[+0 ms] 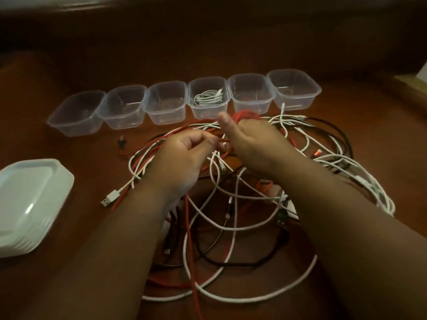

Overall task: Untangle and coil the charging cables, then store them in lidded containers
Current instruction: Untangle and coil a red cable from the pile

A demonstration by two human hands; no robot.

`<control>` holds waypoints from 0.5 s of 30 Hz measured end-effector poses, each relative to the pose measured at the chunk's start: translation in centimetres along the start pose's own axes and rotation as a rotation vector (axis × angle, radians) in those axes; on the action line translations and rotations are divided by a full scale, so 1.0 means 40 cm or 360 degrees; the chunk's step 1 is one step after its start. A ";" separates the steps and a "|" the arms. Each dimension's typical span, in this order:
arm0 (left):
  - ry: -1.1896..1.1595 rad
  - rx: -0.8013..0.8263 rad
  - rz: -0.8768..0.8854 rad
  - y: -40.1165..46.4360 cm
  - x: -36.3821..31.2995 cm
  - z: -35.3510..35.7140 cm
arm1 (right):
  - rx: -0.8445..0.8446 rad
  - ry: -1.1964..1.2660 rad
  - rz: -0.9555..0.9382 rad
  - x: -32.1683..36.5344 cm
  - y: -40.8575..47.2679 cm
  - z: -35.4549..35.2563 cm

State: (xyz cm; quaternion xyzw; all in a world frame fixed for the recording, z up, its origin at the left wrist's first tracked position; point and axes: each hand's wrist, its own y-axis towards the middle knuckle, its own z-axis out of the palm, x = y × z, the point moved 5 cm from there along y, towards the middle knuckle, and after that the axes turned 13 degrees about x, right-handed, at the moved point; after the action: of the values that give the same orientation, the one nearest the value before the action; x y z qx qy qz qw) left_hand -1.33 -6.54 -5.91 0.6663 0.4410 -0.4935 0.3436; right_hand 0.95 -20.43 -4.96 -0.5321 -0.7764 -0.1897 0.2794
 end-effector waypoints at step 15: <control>0.0364 0.0088 0.0237 -0.010 -0.010 0.047 | 0.0868 0.3369 -0.0996 0.053 -0.058 -0.007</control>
State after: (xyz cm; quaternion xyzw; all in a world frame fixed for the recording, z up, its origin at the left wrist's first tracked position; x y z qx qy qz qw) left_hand -2.43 -8.16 -6.04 0.7583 0.4130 -0.3994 0.3083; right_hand -1.74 -19.92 -3.41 0.1912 -0.2646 -0.4300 0.8418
